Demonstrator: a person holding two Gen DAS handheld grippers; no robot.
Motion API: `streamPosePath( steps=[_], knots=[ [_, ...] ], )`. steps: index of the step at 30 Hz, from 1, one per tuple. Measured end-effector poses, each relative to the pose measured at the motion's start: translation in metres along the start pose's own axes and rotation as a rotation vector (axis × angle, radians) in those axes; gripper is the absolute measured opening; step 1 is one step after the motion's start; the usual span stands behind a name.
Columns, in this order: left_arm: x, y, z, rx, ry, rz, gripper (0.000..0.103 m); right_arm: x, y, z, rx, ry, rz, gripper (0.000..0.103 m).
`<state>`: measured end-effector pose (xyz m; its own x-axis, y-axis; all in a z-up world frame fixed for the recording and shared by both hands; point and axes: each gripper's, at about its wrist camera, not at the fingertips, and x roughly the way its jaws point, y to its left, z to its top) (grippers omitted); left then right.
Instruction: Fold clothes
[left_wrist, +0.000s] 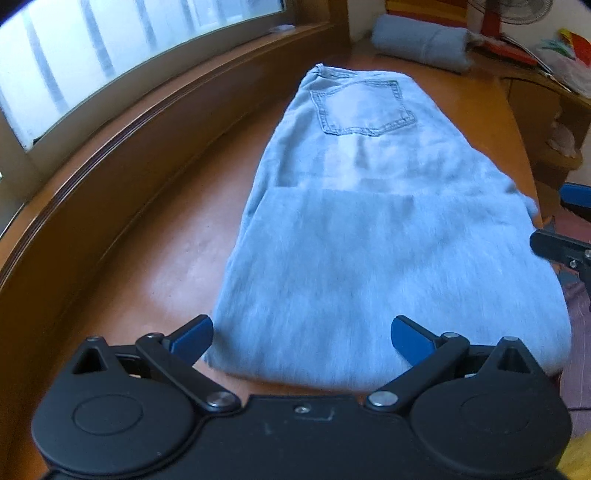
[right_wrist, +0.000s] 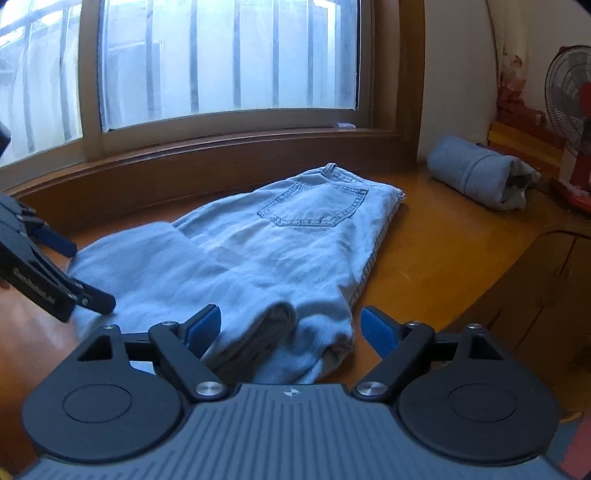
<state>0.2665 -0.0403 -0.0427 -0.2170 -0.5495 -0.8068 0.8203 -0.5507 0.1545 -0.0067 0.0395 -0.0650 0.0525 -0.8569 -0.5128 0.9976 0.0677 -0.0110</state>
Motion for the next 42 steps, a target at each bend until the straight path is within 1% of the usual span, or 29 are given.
streamPosePath(
  steps=[2, 5, 8, 12, 14, 17, 19, 21, 22, 24, 27, 35, 40, 41, 42],
  knots=[
    [-0.002, 0.003, -0.005, -0.007, -0.009, -0.025, 0.103, -0.006, 0.003, -0.002, 0.044, 0.032, -0.045, 0.086],
    [-0.004, 0.005, -0.011, -0.019, -0.016, -0.077, 0.103, -0.019, 0.006, -0.006, 0.128, 0.042, -0.042, 0.086],
    [-0.007, 0.003, -0.018, 0.006, -0.041, -0.094, 0.103, -0.029, 0.014, -0.013, 0.167, 0.051, -0.065, 0.086],
    [-0.012, -0.003, -0.029, 0.034, -0.071, -0.105, 0.103, -0.042, 0.037, -0.029, 0.133, 0.036, -0.077, 0.086],
    [-0.014, -0.005, -0.036, 0.034, -0.066, -0.118, 0.103, -0.049, 0.05, -0.032, 0.086, 0.05, -0.039, 0.086],
    [-0.017, -0.007, -0.045, 0.044, -0.063, -0.132, 0.103, -0.052, 0.063, -0.032, 0.011, 0.047, 0.027, 0.086],
    [-0.017, -0.007, -0.05, 0.055, -0.064, -0.121, 0.103, -0.048, 0.071, -0.033, -0.034, 0.053, 0.057, 0.086],
    [-0.016, -0.005, -0.053, 0.05, -0.051, -0.101, 0.103, -0.042, 0.078, -0.034, -0.065, 0.07, 0.071, 0.085],
    [-0.015, -0.003, -0.054, 0.042, -0.042, -0.104, 0.103, -0.038, 0.082, -0.033, -0.074, 0.079, 0.075, 0.085],
    [-0.014, -0.001, -0.055, 0.042, -0.033, -0.116, 0.103, -0.034, 0.088, -0.034, -0.087, 0.085, 0.086, 0.085],
    [-0.013, -0.001, -0.058, 0.063, -0.033, -0.11, 0.103, -0.029, 0.094, -0.035, -0.099, 0.095, 0.088, 0.085],
    [-0.011, 0.002, -0.062, 0.079, -0.036, -0.149, 0.103, -0.019, 0.097, -0.039, -0.08, 0.139, 0.087, 0.085],
    [-0.007, 0.004, -0.065, 0.084, -0.035, -0.175, 0.103, -0.015, 0.098, -0.039, -0.085, 0.132, 0.092, 0.085],
    [-0.007, 0.005, -0.065, 0.085, -0.036, -0.178, 0.103, -0.013, 0.098, -0.04, -0.085, 0.124, 0.093, 0.084],
    [-0.006, 0.005, -0.065, 0.085, -0.037, -0.184, 0.103, -0.012, 0.099, -0.04, -0.088, 0.117, 0.087, 0.077]
  ],
)
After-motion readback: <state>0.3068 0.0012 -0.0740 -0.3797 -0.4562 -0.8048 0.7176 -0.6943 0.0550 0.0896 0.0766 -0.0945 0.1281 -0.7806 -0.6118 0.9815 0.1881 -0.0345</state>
